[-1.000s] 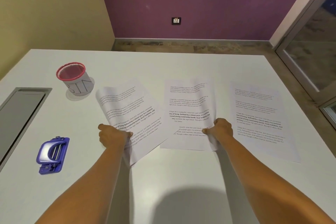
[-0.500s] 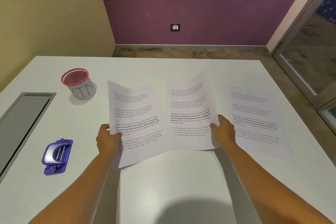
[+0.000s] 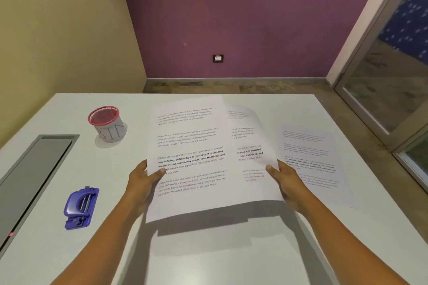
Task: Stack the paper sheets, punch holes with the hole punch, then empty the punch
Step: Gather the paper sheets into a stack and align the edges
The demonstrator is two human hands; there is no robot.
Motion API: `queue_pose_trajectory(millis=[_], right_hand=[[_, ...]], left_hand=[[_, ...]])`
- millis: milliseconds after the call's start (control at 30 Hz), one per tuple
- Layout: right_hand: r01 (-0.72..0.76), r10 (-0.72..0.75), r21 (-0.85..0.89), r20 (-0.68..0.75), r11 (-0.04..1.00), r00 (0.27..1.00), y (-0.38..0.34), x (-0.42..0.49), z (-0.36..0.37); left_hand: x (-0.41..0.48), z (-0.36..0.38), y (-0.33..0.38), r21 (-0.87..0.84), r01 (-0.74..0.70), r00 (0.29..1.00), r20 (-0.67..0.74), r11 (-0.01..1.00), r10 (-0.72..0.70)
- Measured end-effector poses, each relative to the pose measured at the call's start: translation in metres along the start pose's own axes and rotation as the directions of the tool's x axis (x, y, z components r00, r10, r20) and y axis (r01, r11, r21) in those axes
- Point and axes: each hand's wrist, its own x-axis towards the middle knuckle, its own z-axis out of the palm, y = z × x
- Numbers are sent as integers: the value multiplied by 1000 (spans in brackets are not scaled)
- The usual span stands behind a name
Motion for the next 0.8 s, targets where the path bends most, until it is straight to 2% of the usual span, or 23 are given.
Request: queue_pose_trajectory(millis=[200,567,700,800], right_hand=[[27,-44,128,129,991,991,-8,-29,5],[13,-30,101,170,995,985,-3,-50,2],[-47,39,61,123,997,992,8,-41,-7],[-103,103,-12,-17,995,995,15,-30,-13]], left_hand=[[-19,21,6,-2,-35,997,63,999,35],[-29,39,-9,-20,49,987,155,999,-45],[-27,47,-13,37,59,990,124,998,-64],[-23,56,-15,58,66,993,89,996,-71]])
